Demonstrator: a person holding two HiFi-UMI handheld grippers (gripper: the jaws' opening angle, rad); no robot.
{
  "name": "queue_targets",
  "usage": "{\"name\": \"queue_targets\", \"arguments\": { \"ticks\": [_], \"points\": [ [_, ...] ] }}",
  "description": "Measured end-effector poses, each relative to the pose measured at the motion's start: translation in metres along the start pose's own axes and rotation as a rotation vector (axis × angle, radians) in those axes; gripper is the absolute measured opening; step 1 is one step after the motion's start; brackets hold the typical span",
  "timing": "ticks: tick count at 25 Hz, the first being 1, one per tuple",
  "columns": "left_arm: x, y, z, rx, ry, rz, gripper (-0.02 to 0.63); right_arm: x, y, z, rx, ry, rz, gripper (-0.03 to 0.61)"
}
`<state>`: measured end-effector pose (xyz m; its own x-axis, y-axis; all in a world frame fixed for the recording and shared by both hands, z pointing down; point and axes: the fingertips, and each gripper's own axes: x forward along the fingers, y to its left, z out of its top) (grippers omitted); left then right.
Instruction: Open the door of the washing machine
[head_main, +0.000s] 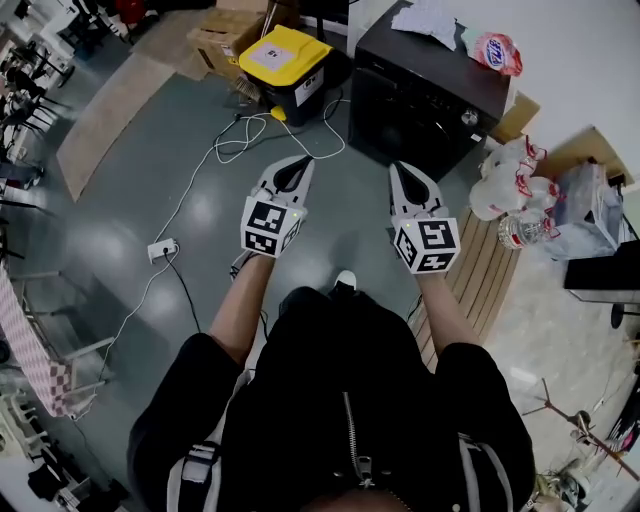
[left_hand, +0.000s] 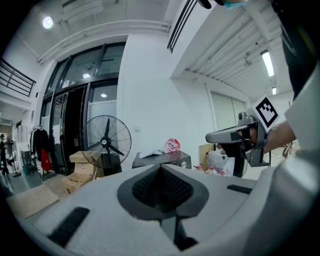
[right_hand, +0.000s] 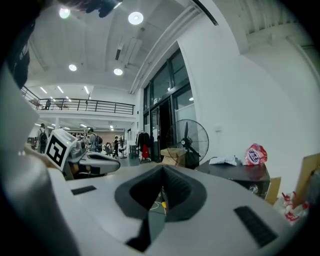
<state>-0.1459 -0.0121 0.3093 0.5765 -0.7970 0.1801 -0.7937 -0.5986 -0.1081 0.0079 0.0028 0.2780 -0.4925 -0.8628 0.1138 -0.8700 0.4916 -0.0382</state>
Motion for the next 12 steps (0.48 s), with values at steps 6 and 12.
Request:
{"name": "queue_targets", "arguments": {
  "ticks": [6,12],
  "points": [
    [0.067,0.021,0.001,0.0,0.014,-0.047,0.0,0.04,-0.043,-0.002,0.015,0.021,-0.035,0.003],
    [0.137,0.051,0.001,0.004,0.008,-0.122,0.0,0.079,-0.08,-0.009,0.032,0.041,-0.112,0.003]
  ]
}}
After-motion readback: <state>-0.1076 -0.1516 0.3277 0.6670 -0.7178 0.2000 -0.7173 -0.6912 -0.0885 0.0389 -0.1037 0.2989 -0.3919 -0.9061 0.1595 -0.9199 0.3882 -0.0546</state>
